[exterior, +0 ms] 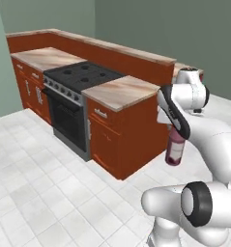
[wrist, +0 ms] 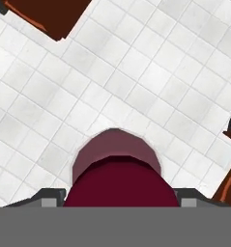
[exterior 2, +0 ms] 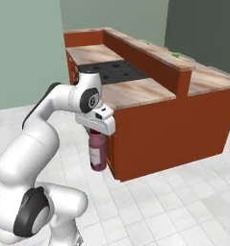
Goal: Place the drinks on the dining counter in a tight cluster.
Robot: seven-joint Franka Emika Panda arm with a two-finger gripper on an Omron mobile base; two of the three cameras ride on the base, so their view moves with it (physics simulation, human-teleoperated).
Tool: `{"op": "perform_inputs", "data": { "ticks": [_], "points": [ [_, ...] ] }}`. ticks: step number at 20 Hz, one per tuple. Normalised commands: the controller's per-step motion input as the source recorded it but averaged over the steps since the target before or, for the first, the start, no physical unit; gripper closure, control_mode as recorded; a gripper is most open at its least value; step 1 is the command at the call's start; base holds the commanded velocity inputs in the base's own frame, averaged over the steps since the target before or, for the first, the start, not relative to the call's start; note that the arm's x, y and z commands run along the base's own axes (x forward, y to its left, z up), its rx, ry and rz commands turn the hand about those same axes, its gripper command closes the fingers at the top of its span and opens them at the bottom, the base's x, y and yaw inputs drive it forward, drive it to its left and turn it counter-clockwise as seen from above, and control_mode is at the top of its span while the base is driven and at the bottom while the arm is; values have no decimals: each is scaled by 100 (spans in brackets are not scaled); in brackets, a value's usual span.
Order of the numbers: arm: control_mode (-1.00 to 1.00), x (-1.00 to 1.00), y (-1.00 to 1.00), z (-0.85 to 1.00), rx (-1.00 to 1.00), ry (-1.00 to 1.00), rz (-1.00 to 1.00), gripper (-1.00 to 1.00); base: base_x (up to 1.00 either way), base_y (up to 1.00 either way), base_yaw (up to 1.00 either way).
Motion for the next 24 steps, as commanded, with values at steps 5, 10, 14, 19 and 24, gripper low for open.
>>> {"op": "perform_inputs", "data": {
  "ticks": [5,10,14,19,24],
  "points": [
    [100,0,0,0,0,0,0,100,66,-28,21],
    [100,0,0,0,0,0,0,100,69,-31,14],
    [100,0,0,0,0,0,0,100,72,-36,7],
    [100,0,0,0,0,0,0,100,72,-38,5],
    [100,0,0,0,0,0,0,100,66,-47,1]
  ]
}}
